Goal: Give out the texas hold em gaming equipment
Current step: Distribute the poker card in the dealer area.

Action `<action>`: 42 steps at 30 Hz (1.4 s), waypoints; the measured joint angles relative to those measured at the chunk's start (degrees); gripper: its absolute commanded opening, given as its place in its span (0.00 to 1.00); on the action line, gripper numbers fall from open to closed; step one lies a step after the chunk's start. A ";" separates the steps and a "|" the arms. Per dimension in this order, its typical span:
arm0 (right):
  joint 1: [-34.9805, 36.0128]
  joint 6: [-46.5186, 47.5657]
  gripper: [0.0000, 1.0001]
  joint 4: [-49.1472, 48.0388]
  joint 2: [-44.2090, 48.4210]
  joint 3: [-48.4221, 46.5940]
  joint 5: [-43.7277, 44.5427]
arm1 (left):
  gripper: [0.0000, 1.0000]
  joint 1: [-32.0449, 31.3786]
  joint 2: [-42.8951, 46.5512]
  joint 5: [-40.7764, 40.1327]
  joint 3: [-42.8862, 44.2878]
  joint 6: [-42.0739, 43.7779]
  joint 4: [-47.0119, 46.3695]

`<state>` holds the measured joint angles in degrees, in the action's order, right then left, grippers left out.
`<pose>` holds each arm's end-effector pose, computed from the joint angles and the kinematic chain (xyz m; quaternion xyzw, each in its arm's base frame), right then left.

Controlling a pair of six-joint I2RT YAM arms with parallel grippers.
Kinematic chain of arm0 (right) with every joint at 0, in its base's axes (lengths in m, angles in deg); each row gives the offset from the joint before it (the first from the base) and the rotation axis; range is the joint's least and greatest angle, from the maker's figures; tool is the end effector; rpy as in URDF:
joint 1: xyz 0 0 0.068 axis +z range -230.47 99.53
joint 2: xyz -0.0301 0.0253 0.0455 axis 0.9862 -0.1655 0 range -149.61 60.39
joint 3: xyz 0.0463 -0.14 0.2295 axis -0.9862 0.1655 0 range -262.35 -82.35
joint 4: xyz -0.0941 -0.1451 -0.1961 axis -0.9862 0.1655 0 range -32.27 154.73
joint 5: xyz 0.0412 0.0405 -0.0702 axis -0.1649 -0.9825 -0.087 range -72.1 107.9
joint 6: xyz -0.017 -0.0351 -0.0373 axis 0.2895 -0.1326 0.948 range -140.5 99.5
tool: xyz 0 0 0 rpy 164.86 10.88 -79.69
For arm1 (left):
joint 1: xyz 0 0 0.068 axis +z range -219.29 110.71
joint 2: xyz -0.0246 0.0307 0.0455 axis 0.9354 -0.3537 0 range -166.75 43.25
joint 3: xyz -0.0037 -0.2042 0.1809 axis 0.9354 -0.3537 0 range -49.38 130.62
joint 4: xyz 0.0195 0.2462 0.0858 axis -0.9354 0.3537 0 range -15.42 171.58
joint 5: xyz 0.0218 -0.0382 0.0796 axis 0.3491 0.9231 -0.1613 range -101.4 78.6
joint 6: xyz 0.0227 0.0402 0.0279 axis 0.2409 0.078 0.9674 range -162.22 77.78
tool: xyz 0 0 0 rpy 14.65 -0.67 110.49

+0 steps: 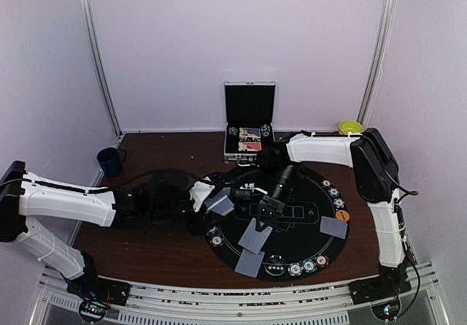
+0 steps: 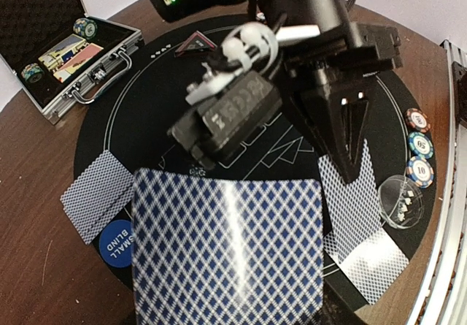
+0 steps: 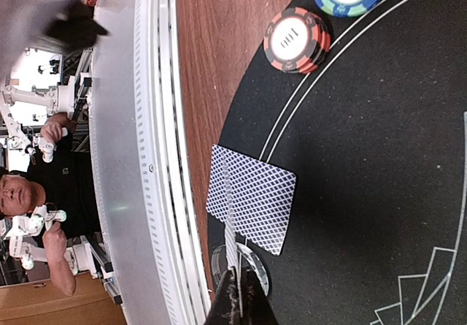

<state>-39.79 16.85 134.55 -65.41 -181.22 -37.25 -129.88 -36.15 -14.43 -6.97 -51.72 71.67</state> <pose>0.2825 0.2812 0.1785 0.5110 -0.7186 -0.4564 0.1194 0.1460 -0.2551 0.2121 0.3696 0.8020 -0.2501 0.3972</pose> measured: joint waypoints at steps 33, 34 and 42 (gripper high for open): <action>7.08 0.26 0.15 0.35 -6.14 0.63 1.16 | 0.53 -0.37 0.68 -0.68 0.00 0.00 0.02; 7.08 0.20 0.16 0.35 -6.25 0.63 1.27 | 0.53 -0.37 0.66 -0.68 0.00 0.00 0.02; 7.08 -0.02 0.25 0.35 -6.38 0.61 2.71 | 0.53 -0.37 0.66 -0.68 0.00 0.00 0.02</action>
<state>-32.70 16.82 134.90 -71.79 -180.61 -34.54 -130.26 -35.49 -15.11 -6.97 -51.72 71.69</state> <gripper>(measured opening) 0.209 0.533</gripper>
